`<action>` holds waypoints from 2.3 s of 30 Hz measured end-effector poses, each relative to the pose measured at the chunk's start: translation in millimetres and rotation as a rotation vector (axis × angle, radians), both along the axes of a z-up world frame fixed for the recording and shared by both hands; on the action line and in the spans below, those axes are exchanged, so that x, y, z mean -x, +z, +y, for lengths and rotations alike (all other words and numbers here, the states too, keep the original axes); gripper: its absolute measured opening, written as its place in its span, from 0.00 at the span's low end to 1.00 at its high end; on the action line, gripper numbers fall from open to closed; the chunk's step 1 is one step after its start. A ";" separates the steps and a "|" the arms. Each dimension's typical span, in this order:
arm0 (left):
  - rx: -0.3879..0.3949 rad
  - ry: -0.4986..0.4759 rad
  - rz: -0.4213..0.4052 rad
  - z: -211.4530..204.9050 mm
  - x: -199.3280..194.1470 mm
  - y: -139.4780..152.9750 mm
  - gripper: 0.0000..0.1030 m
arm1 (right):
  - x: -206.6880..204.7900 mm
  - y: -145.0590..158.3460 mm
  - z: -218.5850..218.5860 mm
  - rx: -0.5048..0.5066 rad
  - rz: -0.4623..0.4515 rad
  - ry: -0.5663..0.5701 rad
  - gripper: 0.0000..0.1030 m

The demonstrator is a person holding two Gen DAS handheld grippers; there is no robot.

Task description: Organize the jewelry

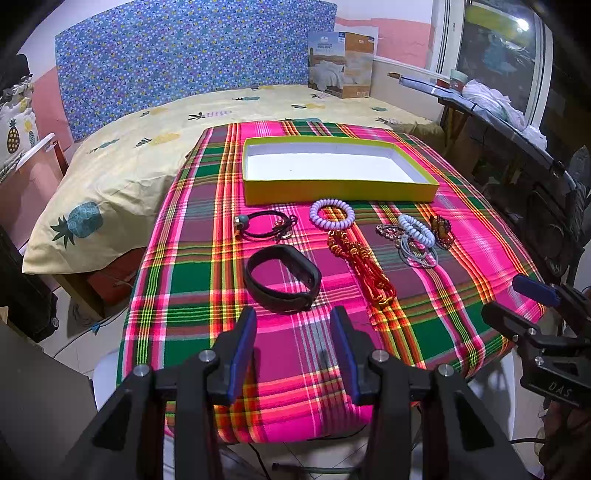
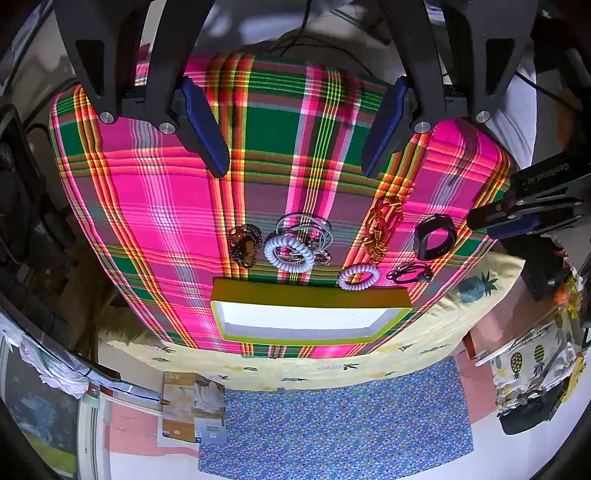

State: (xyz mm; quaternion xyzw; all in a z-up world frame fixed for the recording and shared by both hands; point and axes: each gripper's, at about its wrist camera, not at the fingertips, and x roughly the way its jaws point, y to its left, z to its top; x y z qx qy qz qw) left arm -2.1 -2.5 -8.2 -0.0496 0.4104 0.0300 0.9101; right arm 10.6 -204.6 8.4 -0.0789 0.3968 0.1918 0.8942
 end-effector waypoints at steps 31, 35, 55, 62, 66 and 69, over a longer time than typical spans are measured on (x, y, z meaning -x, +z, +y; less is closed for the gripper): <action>0.025 -0.004 0.031 4.1 -10.5 -5.8 0.42 | -9.8 2.5 -1.8 -0.022 0.008 0.006 0.72; 0.085 0.011 0.033 16.7 -14.4 -9.2 0.42 | -13.8 3.5 -2.3 -0.030 0.003 0.012 0.72; 0.097 0.071 0.072 37.4 -58.2 -32.1 0.31 | -94.2 -17.4 -15.9 -0.065 0.042 -0.047 0.54; 0.064 0.084 0.071 39.3 -66.9 -34.2 0.20 | -123.7 -31.4 -20.1 -0.075 0.086 -0.061 0.45; 0.039 0.084 0.067 37.5 -68.9 -35.1 0.18 | -132.8 -34.8 -19.9 -0.077 0.099 -0.056 0.40; 0.017 0.084 0.066 36.4 -69.4 -35.4 0.15 | -133.9 -36.6 -18.5 -0.070 0.101 -0.050 0.28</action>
